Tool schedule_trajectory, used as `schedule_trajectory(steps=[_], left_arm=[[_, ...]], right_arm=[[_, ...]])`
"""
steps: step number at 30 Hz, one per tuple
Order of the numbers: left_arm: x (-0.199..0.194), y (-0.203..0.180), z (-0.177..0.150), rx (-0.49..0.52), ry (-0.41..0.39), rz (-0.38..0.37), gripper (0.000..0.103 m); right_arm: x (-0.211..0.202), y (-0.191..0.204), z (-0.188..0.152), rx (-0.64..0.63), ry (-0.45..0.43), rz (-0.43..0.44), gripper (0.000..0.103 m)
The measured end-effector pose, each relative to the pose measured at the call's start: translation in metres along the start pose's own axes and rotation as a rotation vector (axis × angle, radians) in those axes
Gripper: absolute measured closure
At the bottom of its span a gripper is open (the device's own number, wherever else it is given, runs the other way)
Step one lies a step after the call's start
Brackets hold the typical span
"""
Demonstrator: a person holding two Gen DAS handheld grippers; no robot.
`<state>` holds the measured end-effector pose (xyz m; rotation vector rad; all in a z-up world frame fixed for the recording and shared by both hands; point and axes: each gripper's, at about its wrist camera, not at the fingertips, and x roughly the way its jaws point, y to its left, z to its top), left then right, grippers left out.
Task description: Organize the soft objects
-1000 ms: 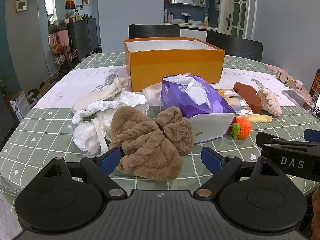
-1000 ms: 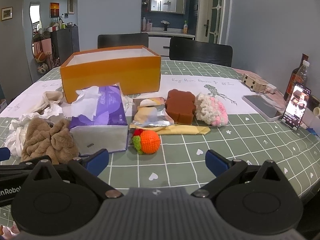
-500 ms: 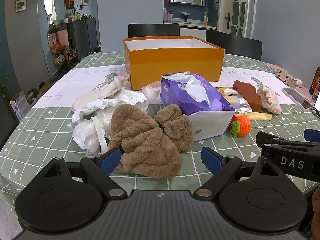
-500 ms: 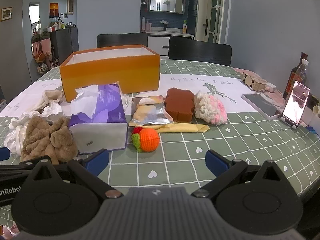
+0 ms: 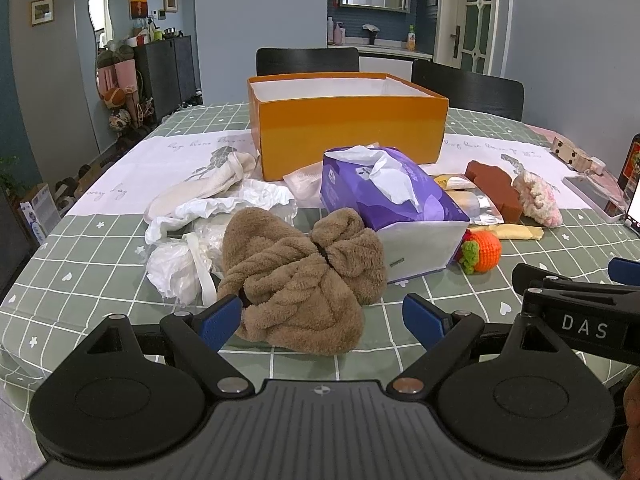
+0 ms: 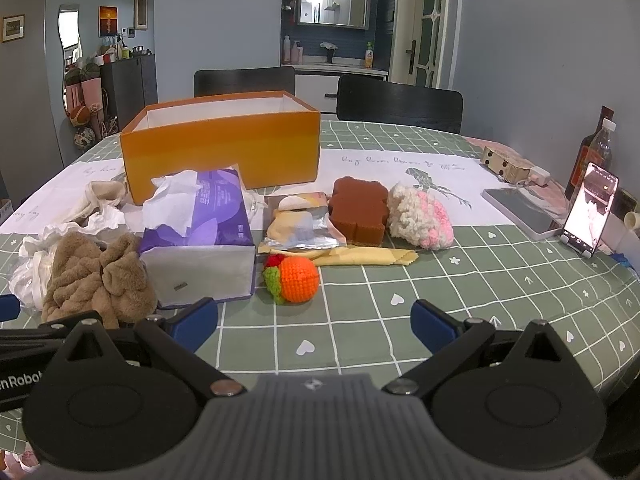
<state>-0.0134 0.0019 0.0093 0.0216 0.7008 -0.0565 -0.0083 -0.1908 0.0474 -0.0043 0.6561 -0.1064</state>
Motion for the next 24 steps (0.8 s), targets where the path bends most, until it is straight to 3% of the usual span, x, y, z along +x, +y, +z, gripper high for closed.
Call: schedule_trajectory(steps=[24], left_arm=[[-0.0047,-0.0051,0.0018,0.01,-0.007,-0.007,0.0]], right_arm=[[-0.0041,-0.0049,-0.001,0.011,-0.017,0.004,0.002]])
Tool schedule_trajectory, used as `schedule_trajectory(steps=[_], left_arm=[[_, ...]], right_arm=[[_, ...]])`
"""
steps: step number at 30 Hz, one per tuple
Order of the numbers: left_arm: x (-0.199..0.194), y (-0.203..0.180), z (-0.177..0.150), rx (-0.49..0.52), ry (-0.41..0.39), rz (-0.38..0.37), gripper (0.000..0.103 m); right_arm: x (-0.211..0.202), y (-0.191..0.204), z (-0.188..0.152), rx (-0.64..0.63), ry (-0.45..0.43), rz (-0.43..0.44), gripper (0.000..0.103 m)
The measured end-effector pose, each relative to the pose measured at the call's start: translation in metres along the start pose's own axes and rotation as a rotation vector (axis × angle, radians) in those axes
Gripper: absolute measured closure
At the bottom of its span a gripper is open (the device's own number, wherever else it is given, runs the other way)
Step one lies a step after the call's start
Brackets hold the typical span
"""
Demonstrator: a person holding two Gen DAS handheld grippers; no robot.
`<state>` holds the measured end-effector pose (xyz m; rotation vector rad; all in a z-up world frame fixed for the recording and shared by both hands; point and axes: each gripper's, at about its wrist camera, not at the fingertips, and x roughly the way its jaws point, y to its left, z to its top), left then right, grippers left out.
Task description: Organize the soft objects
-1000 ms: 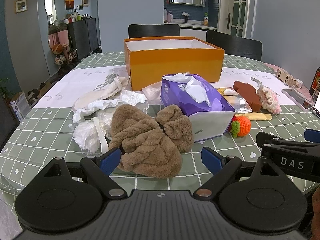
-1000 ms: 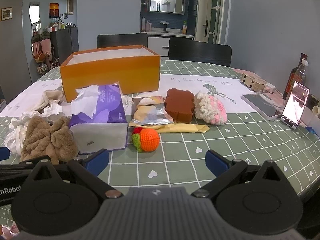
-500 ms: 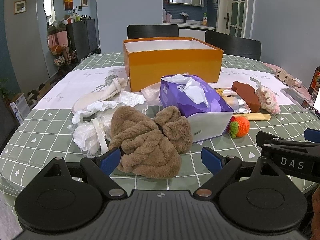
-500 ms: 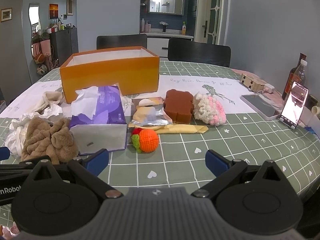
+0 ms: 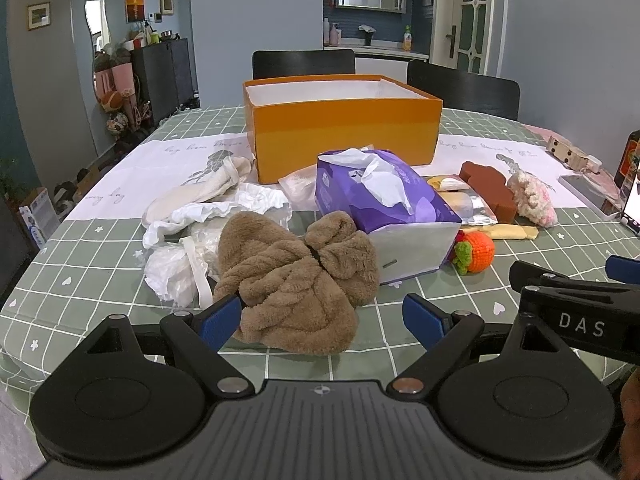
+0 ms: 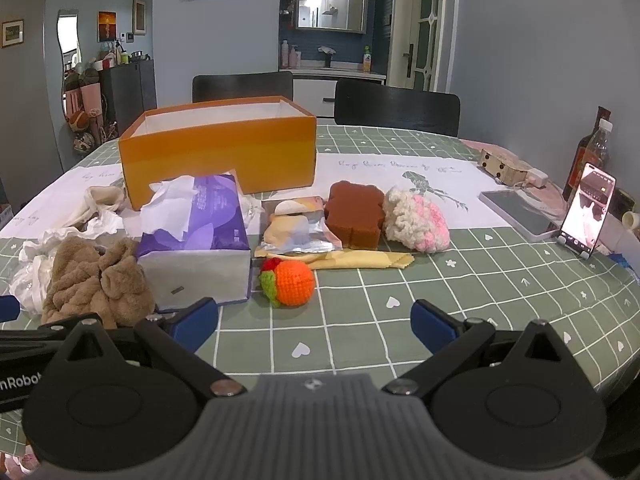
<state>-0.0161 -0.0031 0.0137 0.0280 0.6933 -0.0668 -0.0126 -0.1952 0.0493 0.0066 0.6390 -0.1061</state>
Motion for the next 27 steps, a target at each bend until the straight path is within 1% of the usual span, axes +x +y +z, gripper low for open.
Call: schedule_trajectory(steps=[5,8,13,16,19,23,25,27], left_arm=[[-0.003,0.008,0.001,0.0,0.004,-0.002,0.0],[0.002,0.021,0.0,-0.03,0.017,0.006,0.0],[0.022,0.046,-0.003,-0.079,0.067,0.01,0.0],[0.031,0.054,-0.005,-0.082,0.084,-0.006,0.0],[0.035,0.063,-0.007,-0.069,0.069,-0.029,0.0],[0.04,0.081,-0.005,-0.063,0.076,-0.006,0.0],[0.038,0.091,-0.003,-0.057,0.048,-0.036,0.0],[0.034,0.098,0.004,-0.014,0.033,-0.065,0.0]], right_arm=[[-0.007,-0.002,0.002,-0.013,-0.021,0.038,0.002],[-0.01,-0.01,0.006,-0.008,-0.041,0.066,0.002],[0.002,-0.025,0.005,-0.01,-0.055,0.083,0.002],[0.013,-0.028,0.001,-0.068,-0.06,0.101,0.002],[0.024,-0.031,0.0,-0.123,-0.054,0.121,0.002],[0.039,-0.04,0.004,-0.129,-0.003,0.139,0.002],[0.043,-0.042,0.008,-0.138,0.008,0.156,0.002],[0.044,-0.044,0.014,-0.148,0.002,0.179,0.002]])
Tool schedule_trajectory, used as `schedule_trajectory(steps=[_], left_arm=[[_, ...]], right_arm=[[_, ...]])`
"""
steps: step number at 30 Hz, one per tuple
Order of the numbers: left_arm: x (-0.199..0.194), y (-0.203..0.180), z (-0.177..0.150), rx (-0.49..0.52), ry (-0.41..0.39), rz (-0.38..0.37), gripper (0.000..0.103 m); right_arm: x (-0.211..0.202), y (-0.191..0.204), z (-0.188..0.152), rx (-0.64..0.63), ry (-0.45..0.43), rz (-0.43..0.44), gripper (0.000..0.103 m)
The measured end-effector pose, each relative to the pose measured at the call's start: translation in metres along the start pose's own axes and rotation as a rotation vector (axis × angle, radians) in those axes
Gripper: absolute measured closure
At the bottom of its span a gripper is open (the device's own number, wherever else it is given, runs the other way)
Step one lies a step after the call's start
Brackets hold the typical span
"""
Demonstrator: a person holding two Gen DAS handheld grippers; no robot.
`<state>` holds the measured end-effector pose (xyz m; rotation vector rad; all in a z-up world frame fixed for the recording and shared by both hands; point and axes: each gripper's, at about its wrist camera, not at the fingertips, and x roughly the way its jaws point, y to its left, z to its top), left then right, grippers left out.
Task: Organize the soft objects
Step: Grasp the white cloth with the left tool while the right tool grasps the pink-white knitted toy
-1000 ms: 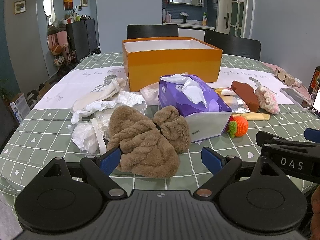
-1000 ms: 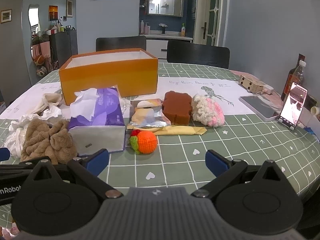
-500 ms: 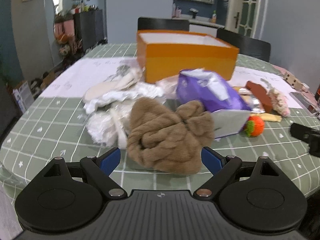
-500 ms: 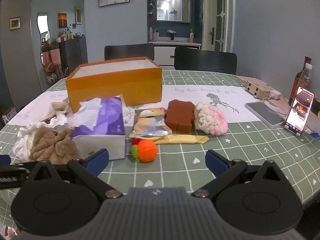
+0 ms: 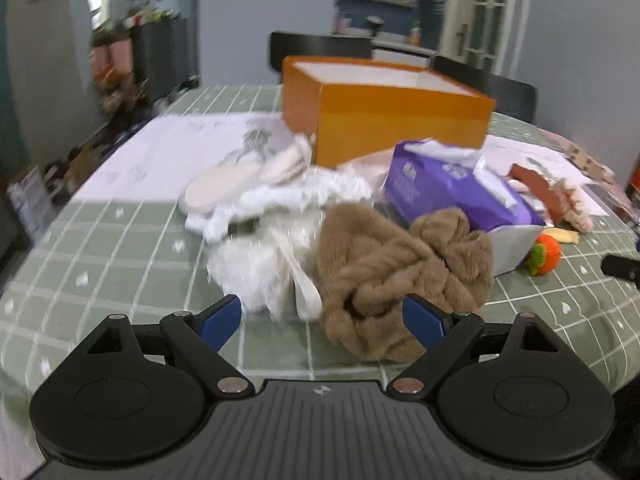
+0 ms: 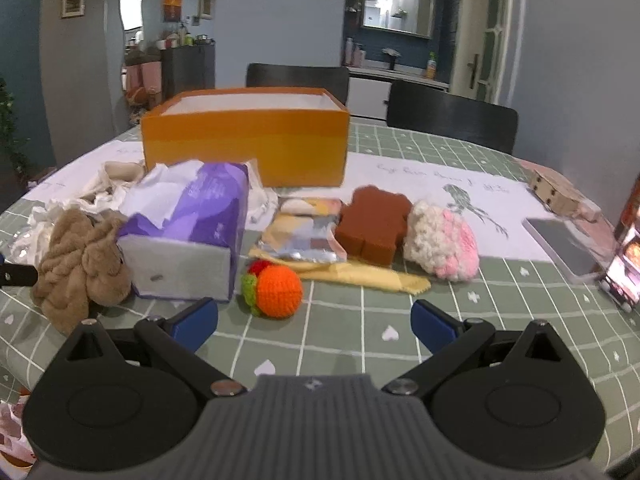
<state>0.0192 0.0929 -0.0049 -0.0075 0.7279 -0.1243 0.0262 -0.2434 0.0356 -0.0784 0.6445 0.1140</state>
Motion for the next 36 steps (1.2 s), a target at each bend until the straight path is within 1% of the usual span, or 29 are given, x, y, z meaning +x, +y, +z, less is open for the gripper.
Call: schedule_trajectory(steps=[3,7,8,11,14,16,18,21,24,26,27,29,31,34,36], left_arm=[[-0.002,0.011,0.017,0.058,0.014,-0.013,0.0],[-0.004,0.03,0.035,0.13,-0.052,-0.081,0.0],[-0.002,0.033,0.04,0.144,-0.054,-0.081,0.0],[0.01,0.041,0.06,0.169,-0.016,-0.068,0.0],[0.027,0.052,0.078,0.166,0.02,-0.096,0.0],[0.041,0.053,0.088,0.195,0.034,-0.121,0.0],[0.057,0.05,0.095,0.242,0.06,-0.129,0.0],[0.078,0.041,0.103,0.308,0.084,-0.118,0.0],[0.097,0.035,0.111,0.349,0.106,-0.102,0.0],[0.11,0.035,0.116,0.355,0.128,-0.103,0.009],[0.116,0.036,0.118,0.355,0.142,-0.107,0.012],[0.129,0.037,0.118,0.358,0.182,-0.105,0.023],[0.14,0.038,0.116,0.369,0.217,-0.099,0.03],[0.147,0.04,0.115,0.376,0.23,-0.122,0.034],[0.149,0.043,0.115,0.359,0.231,-0.137,0.043]], right_arm=[[0.001,-0.003,0.012,-0.036,0.0,0.033,0.002],[0.0,-0.009,0.034,-0.066,0.006,0.068,0.002],[0.001,-0.011,0.04,-0.072,0.006,0.08,0.002],[0.004,-0.015,0.057,-0.1,0.03,0.113,0.002],[0.011,-0.017,0.072,-0.136,0.045,0.103,0.002],[0.014,-0.018,0.081,-0.162,0.043,0.084,0.002],[0.018,-0.02,0.088,-0.179,0.043,0.078,0.002],[0.027,-0.024,0.1,-0.188,0.058,0.084,0.002],[0.038,-0.03,0.109,-0.19,0.083,0.092,0.002],[0.047,-0.038,0.114,-0.174,0.108,0.096,0.003],[0.052,-0.041,0.116,-0.166,0.12,0.1,0.003],[0.061,-0.05,0.118,-0.146,0.145,0.099,0.003],[0.071,-0.059,0.12,-0.124,0.165,0.095,0.003],[0.087,-0.074,0.12,-0.08,0.194,0.098,0.003],[0.099,-0.082,0.118,-0.048,0.22,0.101,0.003]])
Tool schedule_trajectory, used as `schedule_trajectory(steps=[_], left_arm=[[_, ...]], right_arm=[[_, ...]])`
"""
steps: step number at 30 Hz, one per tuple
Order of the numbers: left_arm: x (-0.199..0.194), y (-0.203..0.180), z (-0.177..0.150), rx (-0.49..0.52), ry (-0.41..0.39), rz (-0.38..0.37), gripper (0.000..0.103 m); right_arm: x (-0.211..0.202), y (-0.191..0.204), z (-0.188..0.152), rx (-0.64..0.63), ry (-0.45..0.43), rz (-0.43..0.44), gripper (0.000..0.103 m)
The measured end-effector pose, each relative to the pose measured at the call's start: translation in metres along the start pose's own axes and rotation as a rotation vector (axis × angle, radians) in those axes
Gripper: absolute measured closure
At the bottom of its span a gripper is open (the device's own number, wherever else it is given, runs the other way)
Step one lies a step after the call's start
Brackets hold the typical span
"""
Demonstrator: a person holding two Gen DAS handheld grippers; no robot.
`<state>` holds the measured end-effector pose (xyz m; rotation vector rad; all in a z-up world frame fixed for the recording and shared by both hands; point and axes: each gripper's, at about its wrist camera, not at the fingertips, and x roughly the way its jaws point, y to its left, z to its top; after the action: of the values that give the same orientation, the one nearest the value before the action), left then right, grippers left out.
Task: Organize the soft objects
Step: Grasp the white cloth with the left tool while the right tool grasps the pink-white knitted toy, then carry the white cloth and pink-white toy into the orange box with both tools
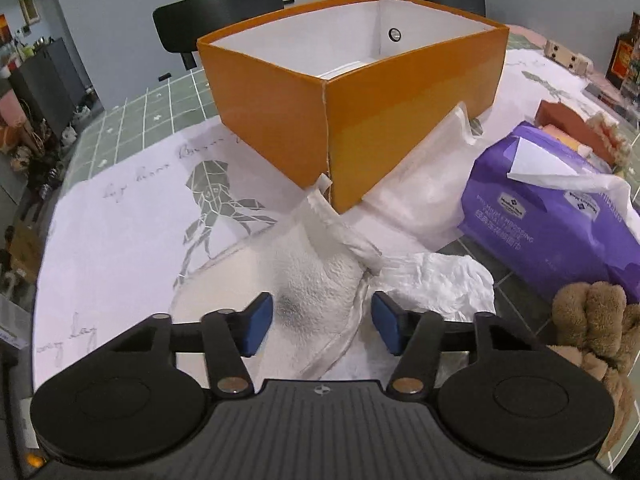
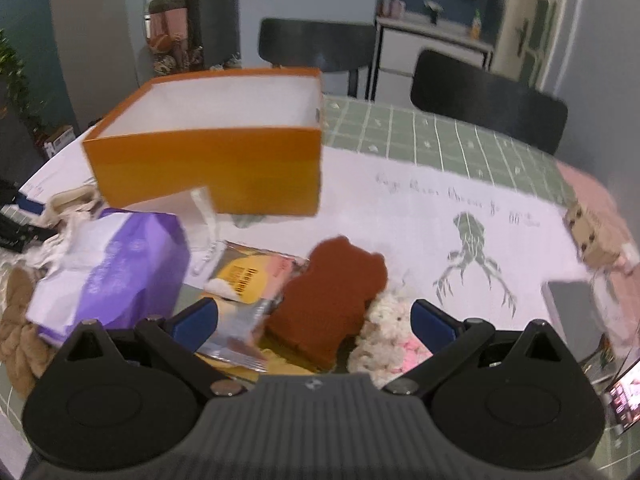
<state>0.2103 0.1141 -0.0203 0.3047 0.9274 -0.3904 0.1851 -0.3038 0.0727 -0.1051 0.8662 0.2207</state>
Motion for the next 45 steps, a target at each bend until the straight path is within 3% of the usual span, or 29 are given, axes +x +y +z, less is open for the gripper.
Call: schedule_trajectory(steps=[2,4,8,16,19,22,26,34,35,37,40,45], left_arm=[[0.001,0.001,-0.001,0.003,-0.002,0.007,0.061],[-0.001,0.004,-0.002,0.01,-0.011,0.011,0.072],[-0.008,0.012,0.0,-0.021,-0.04,-0.007,0.079],[-0.022,0.03,0.001,-0.056,-0.088,0.03,0.084],[-0.026,0.037,0.0,-0.067,-0.099,0.042,0.084],[-0.029,0.043,-0.001,-0.081,-0.105,0.042,0.084],[-0.028,0.047,-0.001,-0.088,-0.102,0.043,0.084],[-0.029,0.049,-0.004,-0.098,-0.108,0.059,0.084],[-0.029,0.049,-0.004,-0.096,-0.106,0.064,0.084],[-0.03,0.049,-0.005,-0.092,-0.106,0.072,0.084],[-0.034,0.051,-0.006,-0.093,-0.118,0.083,0.085],[-0.044,0.052,-0.003,-0.09,-0.142,0.095,0.087]], right_arm=[[0.013,-0.011,0.001,0.035,0.031,-0.002,0.003],[0.024,-0.02,0.001,0.056,0.055,-0.012,0.003],[0.045,-0.033,0.004,0.081,0.099,-0.028,0.003],[0.07,-0.044,0.01,0.09,0.171,-0.044,0.003],[0.072,-0.052,0.007,0.076,0.189,-0.01,0.003],[0.071,-0.054,0.001,-0.019,0.2,0.021,0.013],[0.064,-0.057,-0.006,-0.157,0.195,0.075,0.012],[0.083,-0.064,-0.012,-0.215,0.259,0.059,0.011],[0.086,-0.062,-0.014,-0.227,0.268,0.053,0.013],[0.09,-0.06,-0.017,-0.239,0.28,0.049,0.03],[0.09,-0.061,-0.018,-0.209,0.293,0.036,0.035],[0.078,-0.06,-0.017,-0.213,0.309,0.0,0.053]])
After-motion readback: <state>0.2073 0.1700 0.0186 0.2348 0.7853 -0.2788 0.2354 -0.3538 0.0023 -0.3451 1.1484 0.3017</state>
